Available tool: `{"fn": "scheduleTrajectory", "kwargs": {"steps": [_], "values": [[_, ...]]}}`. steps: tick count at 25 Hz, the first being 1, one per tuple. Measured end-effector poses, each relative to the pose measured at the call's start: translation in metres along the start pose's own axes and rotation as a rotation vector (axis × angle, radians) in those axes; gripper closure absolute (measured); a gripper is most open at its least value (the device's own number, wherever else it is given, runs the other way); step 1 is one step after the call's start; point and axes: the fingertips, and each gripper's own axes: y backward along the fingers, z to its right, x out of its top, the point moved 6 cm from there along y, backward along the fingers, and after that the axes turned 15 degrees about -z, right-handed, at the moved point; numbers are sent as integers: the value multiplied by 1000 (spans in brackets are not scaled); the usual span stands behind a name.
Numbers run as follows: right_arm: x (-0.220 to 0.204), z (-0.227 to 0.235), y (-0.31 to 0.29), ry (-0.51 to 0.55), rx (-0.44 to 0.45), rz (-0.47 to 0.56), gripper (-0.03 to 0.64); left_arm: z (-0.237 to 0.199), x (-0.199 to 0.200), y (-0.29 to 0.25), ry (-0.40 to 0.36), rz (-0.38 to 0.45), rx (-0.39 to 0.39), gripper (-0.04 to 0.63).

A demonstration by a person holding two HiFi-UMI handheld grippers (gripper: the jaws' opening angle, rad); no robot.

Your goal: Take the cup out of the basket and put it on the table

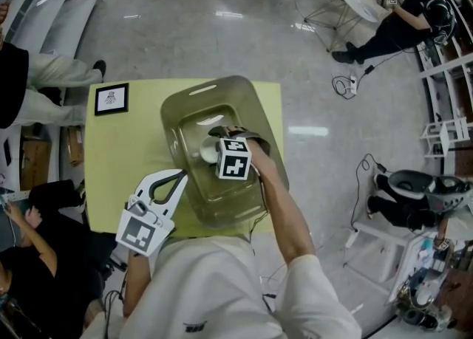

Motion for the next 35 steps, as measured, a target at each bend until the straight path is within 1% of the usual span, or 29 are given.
{"fn": "scheduleTrajectory", "kwargs": {"steps": [8,13,20,27,35], "values": [[5,-13,46,20,-36,4,202,8,1,14,-3,18,8,594],[13,-14,77,31,-76,17,202,8,-1,23,-7,26,13,594],[20,-20,118,41,-113,26,202,13,-4,37,3,33,21,594],[31,-33,149,62,-158,42,201,20,-7,50,-22,49,29,594],[52,-49,191,101,-220,64,201,23,-11,72,-16,65,48,594]]}}
